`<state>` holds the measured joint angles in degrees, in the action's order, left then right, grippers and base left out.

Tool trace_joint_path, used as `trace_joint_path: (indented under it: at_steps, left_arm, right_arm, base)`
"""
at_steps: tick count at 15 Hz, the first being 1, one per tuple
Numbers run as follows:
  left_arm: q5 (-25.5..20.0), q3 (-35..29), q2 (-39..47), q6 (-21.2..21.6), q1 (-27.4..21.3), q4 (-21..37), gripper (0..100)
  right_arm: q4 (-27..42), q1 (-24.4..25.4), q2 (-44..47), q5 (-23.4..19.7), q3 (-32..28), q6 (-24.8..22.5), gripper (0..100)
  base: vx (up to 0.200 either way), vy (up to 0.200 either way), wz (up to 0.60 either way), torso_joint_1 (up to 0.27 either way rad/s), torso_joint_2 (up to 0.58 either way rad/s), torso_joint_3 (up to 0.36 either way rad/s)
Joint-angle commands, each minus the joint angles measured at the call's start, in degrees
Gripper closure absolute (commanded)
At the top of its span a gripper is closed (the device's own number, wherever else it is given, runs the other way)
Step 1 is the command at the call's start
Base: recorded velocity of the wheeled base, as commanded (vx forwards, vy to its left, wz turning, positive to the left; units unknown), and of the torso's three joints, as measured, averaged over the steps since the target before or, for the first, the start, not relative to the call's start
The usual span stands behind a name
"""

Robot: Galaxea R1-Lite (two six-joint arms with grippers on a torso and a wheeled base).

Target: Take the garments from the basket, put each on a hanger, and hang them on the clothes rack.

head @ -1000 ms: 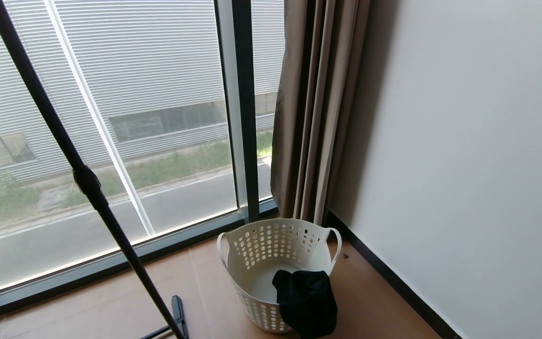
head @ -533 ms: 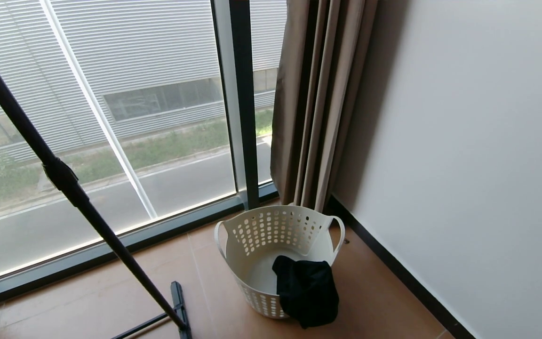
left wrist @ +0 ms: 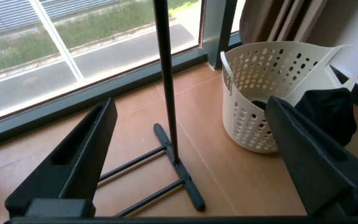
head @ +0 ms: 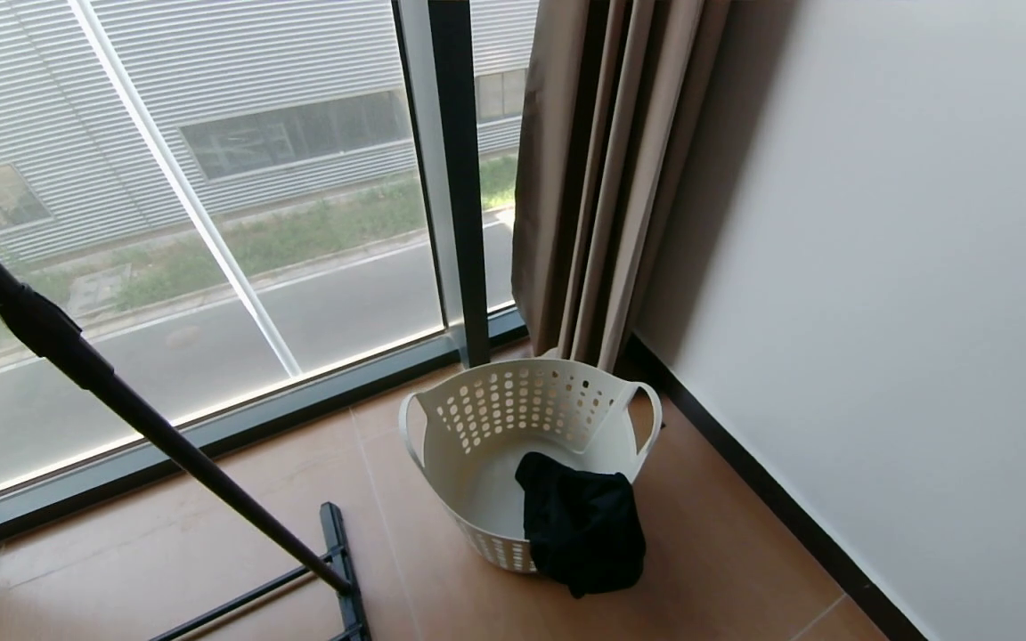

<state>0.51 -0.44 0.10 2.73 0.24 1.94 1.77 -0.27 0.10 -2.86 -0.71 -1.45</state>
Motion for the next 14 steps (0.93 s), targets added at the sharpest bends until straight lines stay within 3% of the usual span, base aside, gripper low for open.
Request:
trace_joint_path:
  at_steps: [1,14]
  left_arm:
    - [0.02,0.0,0.08,-0.01,0.02,0.0,0]
    - [0.1,0.0,0.08,-0.09,0.02,0.0,0]
  right_arm:
    - [-0.01,0.0,0.08,-0.04,0.0,0.04,0]
    - [-0.01,-0.08,0.08,-0.04,0.0,-0.04,0]
  base:
    - [0.0,0.0,0.0,0.007,0.01,-0.183]
    - [0.0,0.0,0.0,0.002,0.0,-0.198]
